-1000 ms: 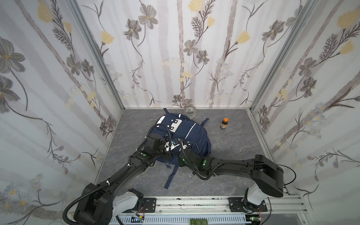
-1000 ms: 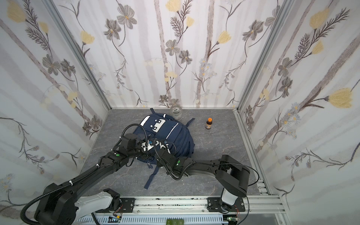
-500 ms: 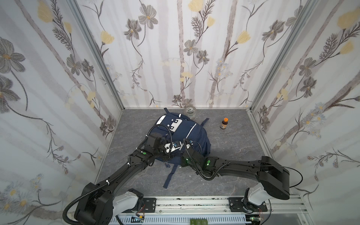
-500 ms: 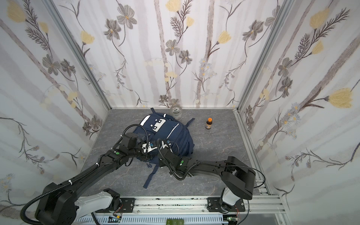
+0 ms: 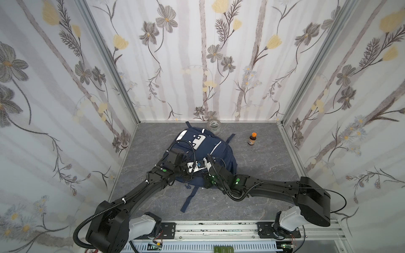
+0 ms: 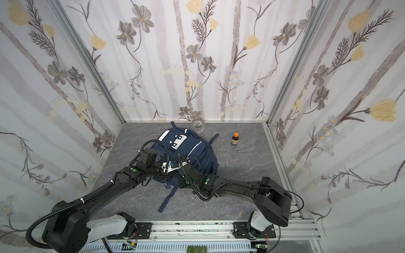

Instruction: Pack the student bag

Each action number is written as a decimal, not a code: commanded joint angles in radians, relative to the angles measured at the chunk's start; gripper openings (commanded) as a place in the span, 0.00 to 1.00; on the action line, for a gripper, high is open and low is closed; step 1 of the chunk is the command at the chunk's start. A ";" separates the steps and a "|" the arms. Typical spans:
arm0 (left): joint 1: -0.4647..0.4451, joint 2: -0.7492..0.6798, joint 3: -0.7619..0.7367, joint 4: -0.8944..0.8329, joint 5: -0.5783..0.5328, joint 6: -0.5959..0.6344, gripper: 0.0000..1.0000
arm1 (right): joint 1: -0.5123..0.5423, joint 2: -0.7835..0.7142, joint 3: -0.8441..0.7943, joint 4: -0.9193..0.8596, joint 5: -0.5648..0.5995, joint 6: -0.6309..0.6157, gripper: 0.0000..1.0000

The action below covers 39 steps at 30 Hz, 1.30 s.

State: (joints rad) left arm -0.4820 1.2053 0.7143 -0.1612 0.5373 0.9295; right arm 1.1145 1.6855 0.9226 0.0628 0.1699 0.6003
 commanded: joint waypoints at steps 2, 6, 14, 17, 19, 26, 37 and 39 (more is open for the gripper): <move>-0.002 0.002 0.002 -0.004 -0.027 0.066 0.05 | -0.004 -0.029 -0.008 0.047 -0.080 -0.031 0.00; -0.001 -0.017 -0.015 -0.003 -0.057 0.069 0.00 | -0.016 -0.042 -0.011 0.012 -0.060 -0.024 0.00; 0.035 -0.084 -0.043 -0.027 -0.132 0.095 0.00 | -0.080 -0.164 -0.088 -0.115 -0.026 -0.026 0.00; 0.065 -0.112 -0.063 -0.017 -0.133 0.092 0.00 | -0.119 -0.216 -0.137 -0.144 -0.023 -0.027 0.00; 0.080 -0.124 -0.068 -0.014 -0.143 0.084 0.00 | -0.137 -0.237 -0.146 -0.157 -0.026 -0.035 0.00; 0.080 -0.223 -0.014 -0.094 -0.095 -0.044 0.65 | -0.097 -0.167 0.001 -0.179 -0.155 -0.073 0.00; 0.035 -0.350 0.010 -0.310 0.015 -0.178 0.67 | -0.032 -0.047 0.091 -0.024 -0.255 -0.012 0.00; 0.028 -0.333 0.023 -0.347 -0.001 -0.153 0.66 | -0.025 -0.033 0.102 -0.016 -0.270 -0.011 0.00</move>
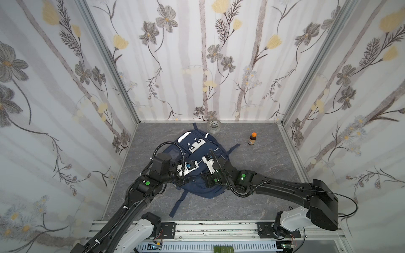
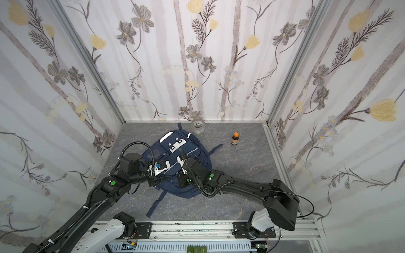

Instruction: Pack the student bag

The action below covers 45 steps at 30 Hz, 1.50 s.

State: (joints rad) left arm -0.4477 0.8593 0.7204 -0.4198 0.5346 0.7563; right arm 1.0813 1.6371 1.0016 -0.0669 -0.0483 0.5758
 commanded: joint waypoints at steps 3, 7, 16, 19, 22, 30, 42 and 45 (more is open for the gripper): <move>-0.009 0.042 0.041 -0.122 0.001 0.056 0.64 | 0.012 0.027 0.019 0.131 -0.063 0.011 0.00; -0.012 0.096 0.050 -0.137 0.015 0.092 0.53 | 0.014 0.027 0.008 0.163 -0.074 0.008 0.00; -0.014 0.132 0.028 -0.093 -0.035 0.123 0.31 | 0.014 0.028 -0.002 0.162 -0.093 -0.009 0.00; -0.014 0.130 0.026 -0.087 -0.031 0.117 0.30 | 0.014 0.022 -0.018 0.170 -0.091 -0.003 0.00; -0.014 0.129 0.024 -0.085 -0.030 0.118 0.21 | 0.013 0.021 -0.022 0.165 -0.087 0.001 0.00; -0.014 0.115 0.020 -0.077 -0.043 0.121 0.05 | 0.012 0.018 -0.027 0.139 -0.066 0.005 0.00; -0.013 0.065 -0.004 -0.082 -0.071 0.127 0.00 | -0.021 0.015 -0.026 0.073 -0.044 0.002 0.00; -0.013 0.055 -0.009 -0.085 -0.073 0.129 0.00 | -0.021 0.018 -0.012 0.055 -0.030 -0.006 0.00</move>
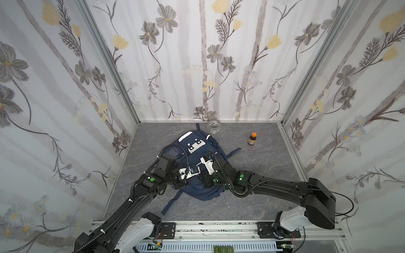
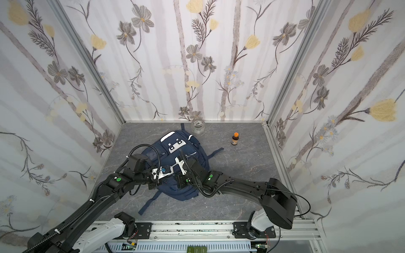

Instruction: Pack the student bag

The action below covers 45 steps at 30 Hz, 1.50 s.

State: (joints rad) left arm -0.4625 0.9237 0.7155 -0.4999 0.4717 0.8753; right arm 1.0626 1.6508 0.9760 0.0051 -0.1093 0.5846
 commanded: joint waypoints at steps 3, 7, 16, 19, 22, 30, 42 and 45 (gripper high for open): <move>0.002 -0.014 -0.005 -0.009 -0.020 0.020 0.00 | -0.003 -0.009 0.010 -0.022 0.048 -0.010 0.00; 0.010 -0.023 -0.009 -0.014 -0.044 0.036 0.00 | -0.005 -0.030 -0.004 -0.042 0.080 -0.001 0.00; 0.019 -0.033 -0.020 0.081 -0.107 -0.091 0.42 | 0.010 0.000 0.047 -0.061 0.071 -0.008 0.00; 0.016 -0.053 0.007 0.054 -0.058 -0.131 0.58 | 0.024 0.020 0.080 -0.048 0.061 -0.017 0.00; 0.003 -0.065 0.016 0.026 -0.014 -0.180 0.59 | 0.036 0.031 0.094 -0.024 0.059 -0.015 0.00; -0.014 -0.070 -0.011 0.004 -0.001 -0.227 0.53 | 0.052 0.033 0.111 -0.028 0.051 -0.010 0.00; -0.015 -0.075 -0.042 -0.014 -0.048 -0.207 0.17 | 0.076 0.055 0.120 -0.032 0.008 -0.023 0.00; -0.015 -0.082 -0.053 -0.018 -0.059 -0.196 0.06 | 0.076 0.068 0.124 -0.034 0.010 -0.021 0.00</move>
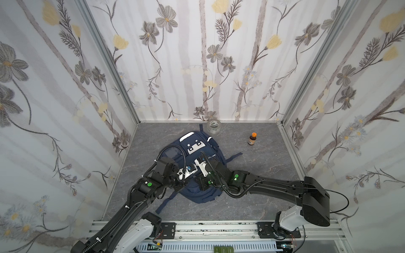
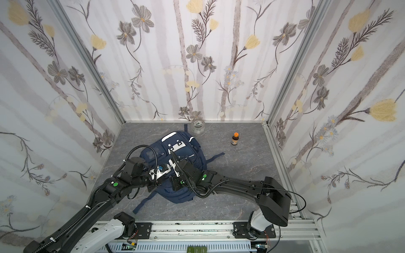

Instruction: Pack the student bag

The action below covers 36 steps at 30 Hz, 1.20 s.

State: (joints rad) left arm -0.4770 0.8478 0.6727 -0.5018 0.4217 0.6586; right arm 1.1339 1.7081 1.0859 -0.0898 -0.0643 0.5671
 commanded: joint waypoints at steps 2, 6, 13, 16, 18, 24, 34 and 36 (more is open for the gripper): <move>-0.001 -0.019 -0.020 -0.008 -0.017 0.019 0.01 | 0.006 0.016 0.011 0.062 -0.033 0.006 0.00; 0.002 -0.038 -0.030 -0.004 -0.037 0.017 0.00 | 0.009 0.021 0.013 0.049 -0.021 0.020 0.00; 0.011 -0.060 -0.050 -0.018 -0.085 0.053 0.00 | 0.001 0.003 0.009 -0.055 0.049 0.018 0.00; 0.011 -0.065 -0.049 -0.021 -0.078 0.049 0.00 | -0.008 -0.011 -0.013 -0.067 0.067 0.021 0.00; 0.011 -0.068 -0.048 -0.023 -0.071 0.046 0.00 | -0.017 -0.020 -0.026 -0.069 0.064 0.025 0.00; 0.012 -0.061 -0.038 -0.029 -0.070 0.050 0.00 | -0.020 -0.019 -0.023 -0.070 0.061 0.027 0.00; 0.003 -0.032 -0.002 0.000 0.033 0.045 0.34 | 0.016 0.012 0.014 -0.012 0.019 0.015 0.00; 0.003 -0.018 0.004 -0.008 0.029 0.048 0.29 | 0.017 0.006 0.014 -0.008 0.022 0.015 0.00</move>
State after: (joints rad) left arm -0.4744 0.8192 0.6624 -0.5186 0.4274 0.7002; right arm 1.1461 1.7168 1.0904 -0.1364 -0.0296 0.5861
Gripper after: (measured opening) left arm 0.315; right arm 0.062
